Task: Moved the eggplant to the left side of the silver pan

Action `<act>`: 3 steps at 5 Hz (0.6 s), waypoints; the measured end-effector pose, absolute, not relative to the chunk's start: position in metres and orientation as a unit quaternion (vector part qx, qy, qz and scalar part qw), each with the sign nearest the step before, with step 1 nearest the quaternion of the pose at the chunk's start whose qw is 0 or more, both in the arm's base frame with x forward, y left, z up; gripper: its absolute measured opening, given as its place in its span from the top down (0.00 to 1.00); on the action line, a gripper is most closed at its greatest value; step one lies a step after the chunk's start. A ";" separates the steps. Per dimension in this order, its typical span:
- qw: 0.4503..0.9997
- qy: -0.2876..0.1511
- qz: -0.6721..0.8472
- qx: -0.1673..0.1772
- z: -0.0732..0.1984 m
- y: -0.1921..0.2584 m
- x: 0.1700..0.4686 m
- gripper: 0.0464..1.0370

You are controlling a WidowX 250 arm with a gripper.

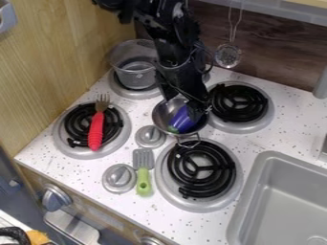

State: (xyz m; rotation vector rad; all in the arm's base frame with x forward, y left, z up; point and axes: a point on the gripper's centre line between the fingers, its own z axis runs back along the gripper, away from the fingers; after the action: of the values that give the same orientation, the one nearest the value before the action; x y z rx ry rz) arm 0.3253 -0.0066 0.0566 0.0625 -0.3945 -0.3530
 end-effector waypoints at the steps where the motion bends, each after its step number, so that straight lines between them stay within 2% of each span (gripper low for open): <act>1: 0.968 -0.181 -0.173 0.030 0.048 -0.007 0.323 0.04; 2: 0.974 -0.173 -0.139 0.046 0.041 0.000 0.328 0.04; 3: 0.968 -0.209 -0.125 0.067 0.039 0.005 0.341 0.04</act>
State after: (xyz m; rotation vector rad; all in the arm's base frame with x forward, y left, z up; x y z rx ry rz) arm 0.3414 0.0051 0.0385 0.1353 -0.4224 -0.2528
